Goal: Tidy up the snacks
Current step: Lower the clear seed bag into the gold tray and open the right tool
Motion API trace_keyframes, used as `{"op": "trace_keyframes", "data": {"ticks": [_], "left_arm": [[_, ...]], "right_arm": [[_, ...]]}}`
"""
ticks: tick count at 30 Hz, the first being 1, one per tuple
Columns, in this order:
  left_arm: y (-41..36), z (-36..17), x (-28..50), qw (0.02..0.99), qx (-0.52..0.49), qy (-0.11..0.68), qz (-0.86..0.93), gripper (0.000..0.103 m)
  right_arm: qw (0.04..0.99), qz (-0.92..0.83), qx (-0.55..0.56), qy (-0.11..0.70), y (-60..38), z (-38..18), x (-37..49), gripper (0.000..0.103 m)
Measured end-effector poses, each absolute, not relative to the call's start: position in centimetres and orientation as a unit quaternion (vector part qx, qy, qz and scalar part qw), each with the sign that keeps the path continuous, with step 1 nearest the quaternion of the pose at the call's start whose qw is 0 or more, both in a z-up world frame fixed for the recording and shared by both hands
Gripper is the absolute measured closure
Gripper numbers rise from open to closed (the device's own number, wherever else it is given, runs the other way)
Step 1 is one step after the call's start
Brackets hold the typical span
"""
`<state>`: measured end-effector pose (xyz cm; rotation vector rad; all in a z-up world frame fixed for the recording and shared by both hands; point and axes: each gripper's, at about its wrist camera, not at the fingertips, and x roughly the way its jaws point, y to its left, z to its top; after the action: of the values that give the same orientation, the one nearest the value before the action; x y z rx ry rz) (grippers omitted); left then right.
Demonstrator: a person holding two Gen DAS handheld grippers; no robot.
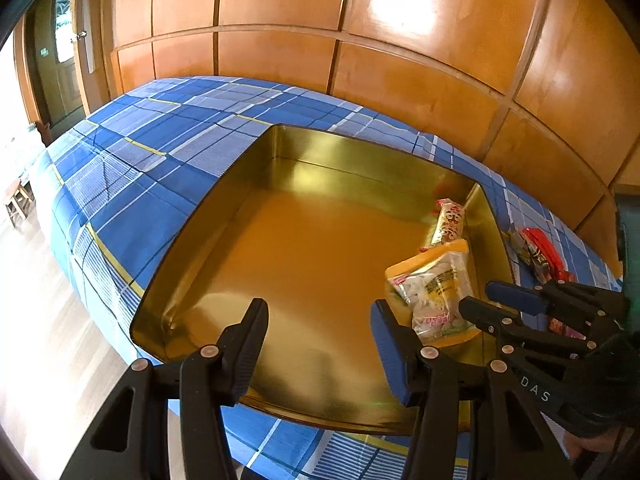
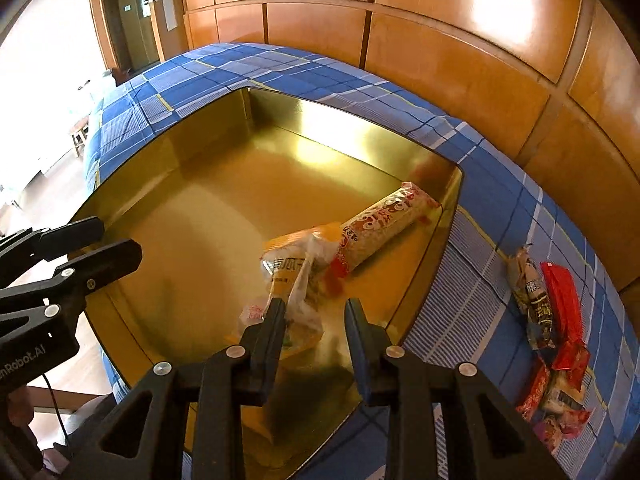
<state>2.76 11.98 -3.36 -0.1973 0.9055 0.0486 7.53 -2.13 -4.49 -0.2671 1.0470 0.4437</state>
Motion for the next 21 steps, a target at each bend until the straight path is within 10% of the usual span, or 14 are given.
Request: {"op": "trace_keyframes", "data": {"ticks": [21], "left_arm": [[11.0, -3.0, 2.4, 0.897, -0.082, 0.434, 0.011, 0.049]], "right_arm": [[0.854, 0.211, -0.081, 0.469, -3.6, -2.3, 6.0, 0.073]]}}
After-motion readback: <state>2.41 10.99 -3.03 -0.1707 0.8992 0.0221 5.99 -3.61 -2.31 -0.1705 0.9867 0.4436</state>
